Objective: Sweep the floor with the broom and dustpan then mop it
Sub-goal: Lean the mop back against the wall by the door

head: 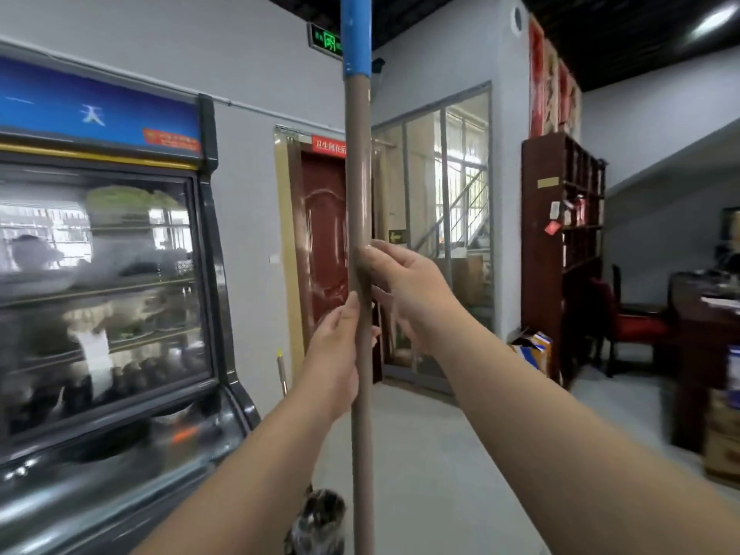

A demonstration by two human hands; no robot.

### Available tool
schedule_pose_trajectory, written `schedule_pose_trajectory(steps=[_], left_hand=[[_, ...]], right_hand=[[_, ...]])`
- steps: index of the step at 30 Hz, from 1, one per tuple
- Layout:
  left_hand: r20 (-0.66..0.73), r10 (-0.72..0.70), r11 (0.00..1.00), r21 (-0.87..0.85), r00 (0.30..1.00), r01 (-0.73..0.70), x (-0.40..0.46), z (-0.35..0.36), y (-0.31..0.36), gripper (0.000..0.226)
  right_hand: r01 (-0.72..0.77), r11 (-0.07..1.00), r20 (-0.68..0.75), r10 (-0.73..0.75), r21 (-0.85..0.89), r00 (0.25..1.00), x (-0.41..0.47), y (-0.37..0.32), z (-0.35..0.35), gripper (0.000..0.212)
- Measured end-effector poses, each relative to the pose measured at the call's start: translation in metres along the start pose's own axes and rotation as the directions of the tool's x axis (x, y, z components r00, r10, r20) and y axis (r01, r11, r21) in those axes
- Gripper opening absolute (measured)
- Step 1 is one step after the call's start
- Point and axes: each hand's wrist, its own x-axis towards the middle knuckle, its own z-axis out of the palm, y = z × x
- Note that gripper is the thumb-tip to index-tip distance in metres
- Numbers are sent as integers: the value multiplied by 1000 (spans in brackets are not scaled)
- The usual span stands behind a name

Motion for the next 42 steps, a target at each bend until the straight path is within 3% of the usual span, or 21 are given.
schedule_pose_trajectory(steps=[3, 5, 10, 14, 18, 20, 23, 26, 29, 33, 36, 39, 42], left_hand=[[15, 12, 997, -80, 1000, -11, 46, 20, -15, 39], [29, -4, 995, -99, 1000, 7, 75, 36, -26, 37], [67, -32, 995, -90, 997, 38, 148, 77, -67, 41], [152, -79, 981, -165, 985, 104, 210, 103, -111, 33], [231, -93, 965, -217, 969, 144, 289, 117, -154, 39], [342, -61, 976, -177, 938, 128, 337, 118, -168, 39], [459, -69, 997, 60, 886, 46, 396, 107, -199, 27], [385, -139, 963, 268, 913, 34, 436, 92, -239, 24], [221, -234, 940, 300, 947, 162, 467, 68, -272, 24], [146, -253, 917, 353, 956, 189, 518, 35, -296, 13], [178, -225, 899, 418, 958, 133, 555, 25, -307, 8], [214, -228, 863, 495, 950, 96, 594, 27, -323, 2], [236, -218, 853, 518, 947, 67, 638, 32, -342, 11]], right_hand=[[-27, 996, 37, 30, -81, 999, 27, 25, -51, 29], [-131, 988, 17, 133, -86, 991, 34, 60, -86, 23], [-342, 930, -15, 343, -135, 939, 45, 163, -155, 44], [-315, 916, -128, 291, -251, 948, 88, 213, -187, 29], [-310, 937, -222, 272, -160, 936, 148, 252, -215, 14], [-306, 948, -267, 273, -87, 924, 184, 268, -226, 15], [-265, 964, -359, 235, -36, 903, 236, 295, -242, 17], [-226, 974, -356, 202, -24, 912, 278, 320, -249, 19], [-227, 973, -352, 204, -26, 914, 314, 341, -249, 29], [-234, 971, -395, 229, 35, 890, 371, 370, -262, 24], [-218, 973, -408, 227, 70, 884, 416, 393, -265, 15], [-213, 971, -348, 239, 110, 907, 470, 417, -265, 20], [-196, 964, -272, 241, 181, 932, 531, 437, -265, 19]])
